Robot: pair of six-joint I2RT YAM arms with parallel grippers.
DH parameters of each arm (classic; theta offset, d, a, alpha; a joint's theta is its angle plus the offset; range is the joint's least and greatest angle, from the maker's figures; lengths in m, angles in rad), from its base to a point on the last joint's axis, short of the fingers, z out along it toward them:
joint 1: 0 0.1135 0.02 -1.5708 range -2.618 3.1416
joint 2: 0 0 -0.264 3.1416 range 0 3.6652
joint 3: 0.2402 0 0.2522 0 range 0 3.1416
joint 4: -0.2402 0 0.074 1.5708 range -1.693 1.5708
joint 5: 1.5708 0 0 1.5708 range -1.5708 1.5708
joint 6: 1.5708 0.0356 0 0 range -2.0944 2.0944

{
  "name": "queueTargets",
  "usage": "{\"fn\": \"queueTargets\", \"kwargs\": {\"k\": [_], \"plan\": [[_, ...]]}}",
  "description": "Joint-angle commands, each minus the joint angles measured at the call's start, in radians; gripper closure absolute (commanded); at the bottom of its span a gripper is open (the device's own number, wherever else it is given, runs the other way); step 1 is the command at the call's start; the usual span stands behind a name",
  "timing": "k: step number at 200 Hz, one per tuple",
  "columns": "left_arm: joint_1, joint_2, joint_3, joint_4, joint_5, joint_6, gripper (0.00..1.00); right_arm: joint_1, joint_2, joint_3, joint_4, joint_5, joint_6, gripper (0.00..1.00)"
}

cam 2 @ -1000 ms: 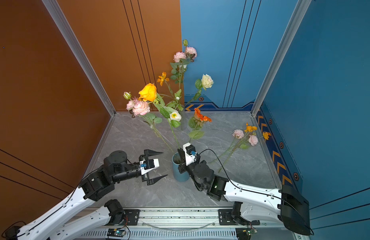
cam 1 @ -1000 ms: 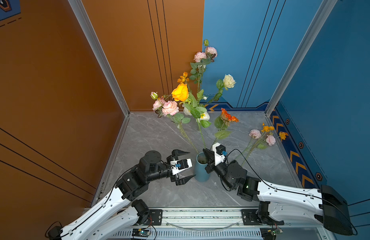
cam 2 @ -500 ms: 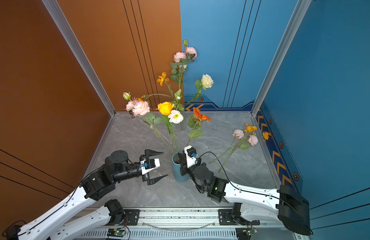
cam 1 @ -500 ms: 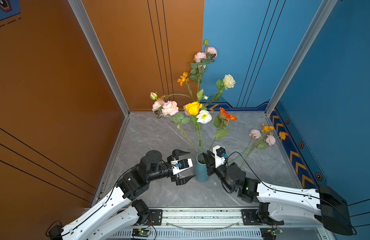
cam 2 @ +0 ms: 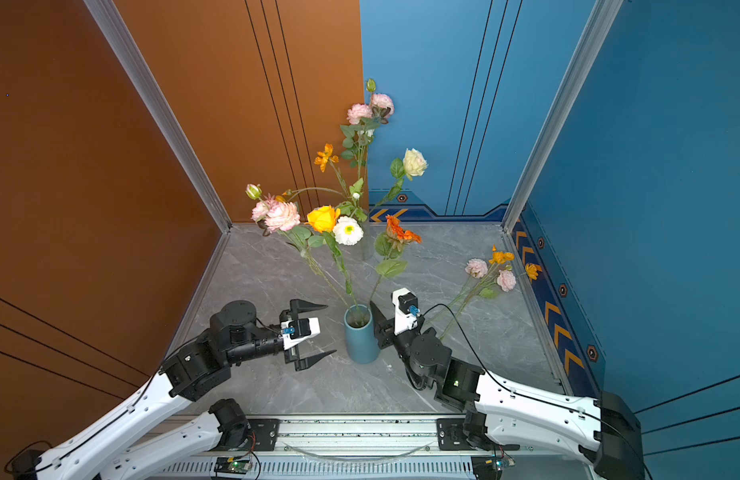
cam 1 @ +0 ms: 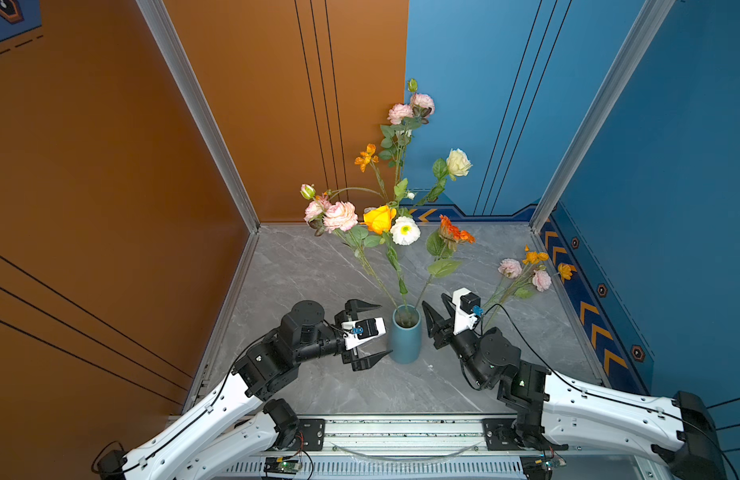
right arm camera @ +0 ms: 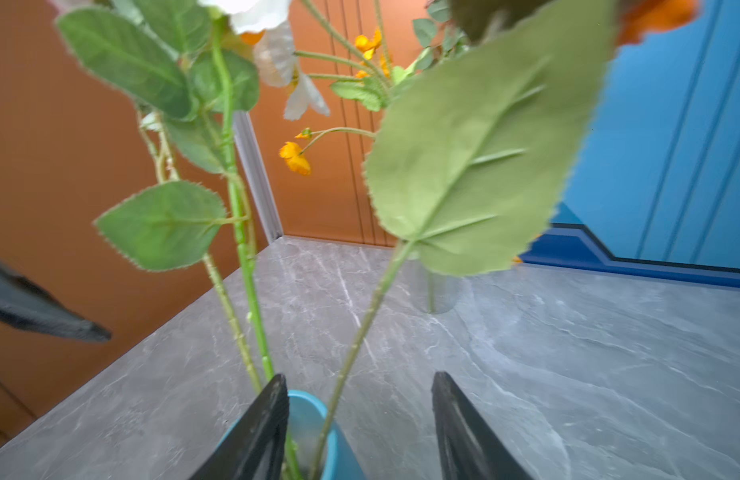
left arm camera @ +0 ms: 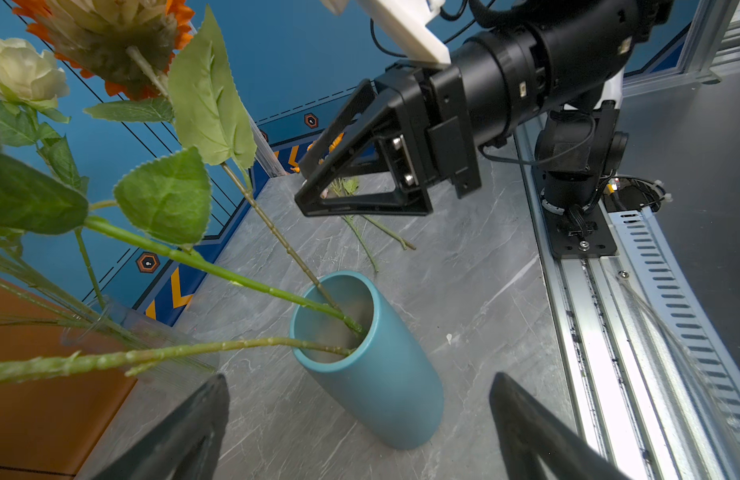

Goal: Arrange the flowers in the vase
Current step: 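Push the yellow rose stem down into the teal vase and open the right gripper, then move the right gripper back to the loose flowers on the table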

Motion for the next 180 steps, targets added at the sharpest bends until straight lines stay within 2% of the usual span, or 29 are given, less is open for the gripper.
{"fn": "queueTargets", "kwargs": {"k": [1,12,30,41,54,73,92,107,126,180], "plan": [[-0.005,0.014,-0.011,-0.017,0.059,0.000,0.02,-0.116,-0.088,0.061,-0.401,0.258,0.168,0.36],[-0.018,0.022,-0.010,-0.015,0.072,-0.005,0.02,-0.273,-0.114,0.084,-0.564,0.170,0.274,0.36],[-0.053,0.037,-0.009,-0.015,0.071,-0.005,0.02,-0.622,-0.102,0.095,-0.719,-0.172,0.389,0.36],[-0.077,0.048,-0.012,-0.015,0.062,-0.001,0.02,-0.830,-0.063,0.089,-0.733,-0.391,0.417,0.38],[-0.103,0.058,-0.014,-0.014,0.052,0.003,0.02,-1.032,0.010,0.077,-0.703,-0.589,0.427,0.40],[-0.133,0.076,-0.014,-0.014,0.043,0.008,0.02,-1.226,0.192,0.094,-0.629,-0.811,0.399,0.43],[-0.150,0.087,-0.016,-0.014,0.038,0.009,0.02,-1.288,0.407,0.172,-0.621,-0.925,0.342,0.51],[-0.153,0.091,-0.018,-0.013,0.034,0.010,0.02,-1.294,0.516,0.201,-0.588,-0.961,0.329,0.54],[-0.152,0.090,-0.019,-0.014,0.027,0.014,0.02,-1.286,0.583,0.203,-0.513,-0.932,0.341,0.54],[-0.151,0.088,-0.020,-0.014,0.027,0.016,0.02,-1.277,0.713,0.290,-0.561,-0.836,0.289,0.56]]}}
